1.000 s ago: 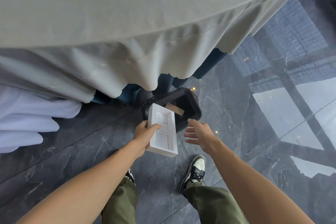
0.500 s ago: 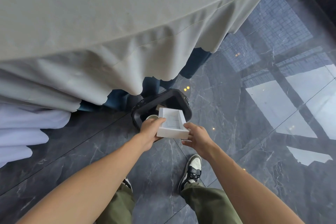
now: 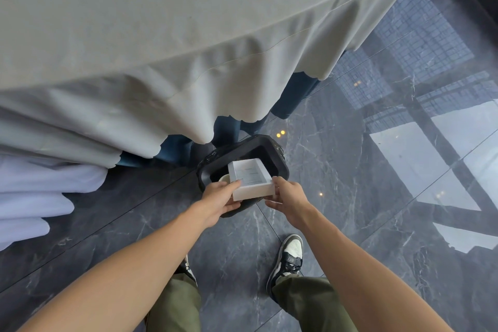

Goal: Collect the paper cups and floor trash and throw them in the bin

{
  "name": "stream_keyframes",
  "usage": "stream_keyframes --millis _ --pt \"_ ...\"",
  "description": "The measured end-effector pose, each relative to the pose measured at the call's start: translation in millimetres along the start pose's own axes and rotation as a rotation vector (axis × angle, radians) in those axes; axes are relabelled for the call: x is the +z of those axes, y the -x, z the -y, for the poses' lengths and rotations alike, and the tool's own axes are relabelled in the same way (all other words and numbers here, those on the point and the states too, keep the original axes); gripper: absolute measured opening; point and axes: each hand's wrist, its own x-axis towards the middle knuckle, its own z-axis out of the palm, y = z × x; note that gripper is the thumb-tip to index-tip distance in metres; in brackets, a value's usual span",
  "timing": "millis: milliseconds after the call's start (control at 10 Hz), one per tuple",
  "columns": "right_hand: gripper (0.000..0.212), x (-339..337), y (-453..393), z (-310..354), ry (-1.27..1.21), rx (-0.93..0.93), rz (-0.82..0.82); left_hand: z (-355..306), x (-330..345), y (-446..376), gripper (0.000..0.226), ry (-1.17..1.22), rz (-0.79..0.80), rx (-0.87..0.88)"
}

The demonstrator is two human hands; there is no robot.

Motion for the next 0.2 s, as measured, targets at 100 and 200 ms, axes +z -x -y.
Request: stream_keyframes --millis 100,200 --pt "0.029 3 -2 0 0.019 0.013 -0.013 -1 0 0 0.045 -0.032 0.061 0.012" --pt "0.033 0 8 3 0.080 0.023 -0.020 -1 4 4 0.061 -0.079 0.060 0.078"
